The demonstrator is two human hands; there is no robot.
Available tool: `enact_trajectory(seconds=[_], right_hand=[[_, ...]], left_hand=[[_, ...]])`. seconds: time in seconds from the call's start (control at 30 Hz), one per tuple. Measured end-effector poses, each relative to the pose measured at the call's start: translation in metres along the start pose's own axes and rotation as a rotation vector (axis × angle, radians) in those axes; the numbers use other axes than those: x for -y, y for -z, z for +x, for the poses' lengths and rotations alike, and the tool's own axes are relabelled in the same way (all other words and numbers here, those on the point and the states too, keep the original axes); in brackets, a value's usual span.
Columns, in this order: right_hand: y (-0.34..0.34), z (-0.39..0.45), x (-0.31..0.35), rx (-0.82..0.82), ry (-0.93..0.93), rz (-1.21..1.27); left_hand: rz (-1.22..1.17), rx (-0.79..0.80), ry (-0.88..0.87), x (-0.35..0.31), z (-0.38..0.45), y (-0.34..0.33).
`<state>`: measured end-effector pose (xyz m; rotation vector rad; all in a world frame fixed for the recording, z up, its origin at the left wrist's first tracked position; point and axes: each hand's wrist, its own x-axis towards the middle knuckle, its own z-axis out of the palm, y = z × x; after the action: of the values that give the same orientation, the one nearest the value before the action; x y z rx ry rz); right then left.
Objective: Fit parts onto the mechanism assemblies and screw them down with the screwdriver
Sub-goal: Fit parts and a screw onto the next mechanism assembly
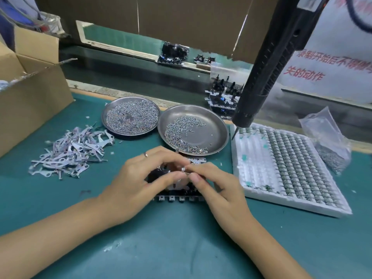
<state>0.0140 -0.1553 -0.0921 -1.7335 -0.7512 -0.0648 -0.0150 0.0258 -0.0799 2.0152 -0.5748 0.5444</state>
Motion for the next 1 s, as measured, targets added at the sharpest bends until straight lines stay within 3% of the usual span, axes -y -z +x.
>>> enact_trajectory(seconds=[0.33,0.57,0.77,1.0], right_hand=[[0.006,0.004,-0.007,-0.071,0.026,-0.133],[0.003,0.001,-0.014,-0.009,0.154,-0.403],[0.004,-0.001,-0.015,-0.006,0.177,-0.348],[0.004,-0.001,-0.011,0.036,0.170,-0.304]], left_hand=[[-0.369,-0.024,0.436,0.003,0.000,0.001],[-0.156,0.028,0.457,0.004,-0.004,0.007],[-0.024,0.087,0.466,-0.002,-0.004,0.009],[-0.068,0.131,0.490,-0.007,0.000,0.013]])
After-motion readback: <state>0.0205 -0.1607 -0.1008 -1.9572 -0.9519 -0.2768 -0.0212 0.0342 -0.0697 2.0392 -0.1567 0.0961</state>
